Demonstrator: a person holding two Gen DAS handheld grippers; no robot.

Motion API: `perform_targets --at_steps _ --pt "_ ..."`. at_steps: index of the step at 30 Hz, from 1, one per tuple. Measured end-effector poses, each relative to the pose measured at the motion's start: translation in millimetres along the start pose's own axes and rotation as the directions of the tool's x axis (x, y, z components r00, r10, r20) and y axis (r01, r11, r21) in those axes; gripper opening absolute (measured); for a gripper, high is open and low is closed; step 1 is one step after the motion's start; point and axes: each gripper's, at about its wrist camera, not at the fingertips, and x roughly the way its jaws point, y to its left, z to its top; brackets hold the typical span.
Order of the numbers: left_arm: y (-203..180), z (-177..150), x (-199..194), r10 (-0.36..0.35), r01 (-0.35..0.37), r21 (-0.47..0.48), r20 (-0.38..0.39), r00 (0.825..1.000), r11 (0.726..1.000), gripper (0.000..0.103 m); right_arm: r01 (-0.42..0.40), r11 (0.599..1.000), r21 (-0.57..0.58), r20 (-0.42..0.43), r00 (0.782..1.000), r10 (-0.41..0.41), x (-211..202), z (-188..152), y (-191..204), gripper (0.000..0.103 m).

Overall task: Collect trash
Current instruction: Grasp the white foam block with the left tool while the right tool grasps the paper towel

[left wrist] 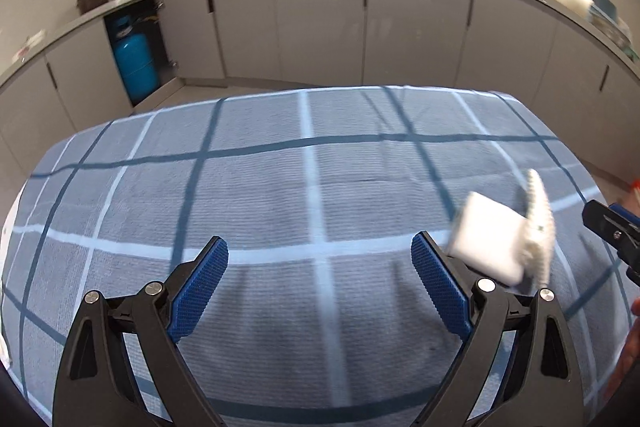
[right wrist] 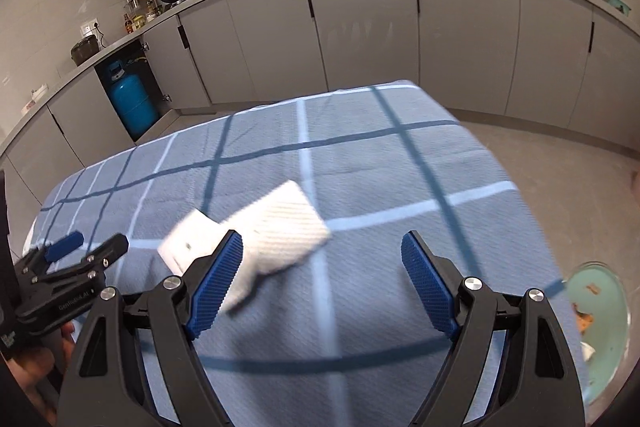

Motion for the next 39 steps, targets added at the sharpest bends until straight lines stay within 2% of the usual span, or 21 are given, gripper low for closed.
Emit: perform_targets --at_steps 7,12,14,17,20,22,28,33,39 --pt "14 0 1 -0.004 0.004 -0.033 0.000 1.000 0.999 0.092 -0.030 0.999 0.015 -0.068 0.997 0.031 34 -3 23 0.067" --pt "11 0 0 -0.043 0.043 -0.036 -0.001 0.999 0.998 0.092 -0.078 0.997 0.018 -0.077 0.994 0.079 33 -7 24 0.034" --pt "6 0 -1 -0.063 0.063 -0.028 0.000 0.998 0.998 0.092 -0.079 0.997 0.014 -0.078 0.994 0.080 30 -7 21 0.027" --pt "-5 0 -4 -0.083 0.083 -0.002 0.007 0.997 0.997 0.092 -0.085 0.996 0.010 -0.073 0.994 0.086 25 -9 14 0.022" --pt "-15 0 -6 -0.112 0.112 0.011 0.006 0.994 0.994 0.092 -0.064 0.997 -0.032 -0.038 0.997 0.062 9 -9 13 0.020" --pt "-21 1 -10 -0.120 0.119 0.029 0.015 0.993 0.992 0.092 -0.014 0.996 -0.083 -0.004 1.000 0.014 -7 -11 11 0.020" --pt "-53 2 -16 -0.175 0.172 0.089 0.026 0.984 0.981 0.092 0.083 0.991 -0.104 -0.021 0.996 -0.086 -24 -27 -26 0.021" --pt "-87 -3 -5 -0.243 0.245 0.145 -0.028 0.970 0.959 0.092 0.100 0.993 -0.068 -0.032 0.994 -0.103 -31 -41 -49 0.021" --pt "-108 -9 16 -0.237 0.249 0.165 -0.088 0.968 0.954 0.092 0.084 0.994 -0.064 -0.021 0.996 -0.085 -36 -47 -56 0.021"
